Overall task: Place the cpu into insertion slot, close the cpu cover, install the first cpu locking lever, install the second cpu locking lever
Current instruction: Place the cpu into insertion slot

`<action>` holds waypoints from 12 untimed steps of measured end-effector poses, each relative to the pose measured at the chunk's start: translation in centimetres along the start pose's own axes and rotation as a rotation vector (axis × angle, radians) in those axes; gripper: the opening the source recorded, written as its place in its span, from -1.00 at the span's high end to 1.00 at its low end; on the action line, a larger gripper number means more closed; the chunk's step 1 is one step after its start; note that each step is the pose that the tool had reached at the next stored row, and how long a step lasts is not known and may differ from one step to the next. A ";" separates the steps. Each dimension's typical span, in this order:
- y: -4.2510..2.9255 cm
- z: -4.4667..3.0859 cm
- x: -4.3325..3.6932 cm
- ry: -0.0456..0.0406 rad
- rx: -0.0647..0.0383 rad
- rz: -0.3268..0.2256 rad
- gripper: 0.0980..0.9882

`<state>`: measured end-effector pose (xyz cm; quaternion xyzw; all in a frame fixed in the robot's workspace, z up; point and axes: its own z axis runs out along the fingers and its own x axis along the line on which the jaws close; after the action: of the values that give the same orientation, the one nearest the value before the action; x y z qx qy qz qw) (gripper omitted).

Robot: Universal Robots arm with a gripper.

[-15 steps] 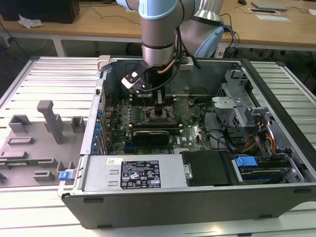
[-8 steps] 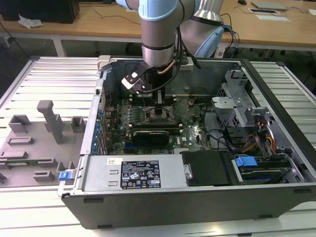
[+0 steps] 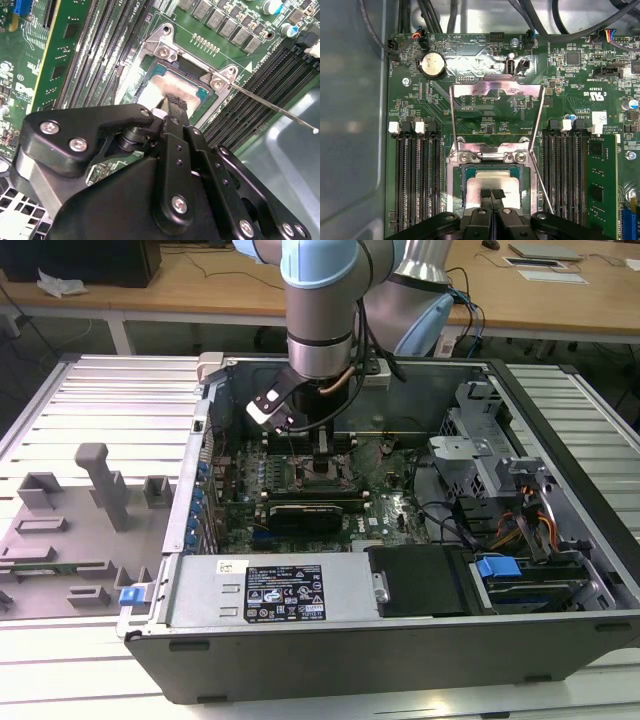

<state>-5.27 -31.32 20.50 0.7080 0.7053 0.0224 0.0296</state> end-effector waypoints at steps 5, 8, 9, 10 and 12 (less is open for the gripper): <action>0.00 0.04 0.01 0.0005 0.000 0.000 0.98; 0.03 -0.12 0.03 0.0017 -0.001 0.000 0.98; 0.03 -0.31 0.01 0.0008 -0.001 0.000 0.98; 0.04 -0.48 0.00 0.0005 0.000 0.000 0.98; 0.07 -0.98 0.00 0.0005 0.000 0.000 0.98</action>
<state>-5.27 -31.31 21.49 0.7080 0.7052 0.0227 0.0296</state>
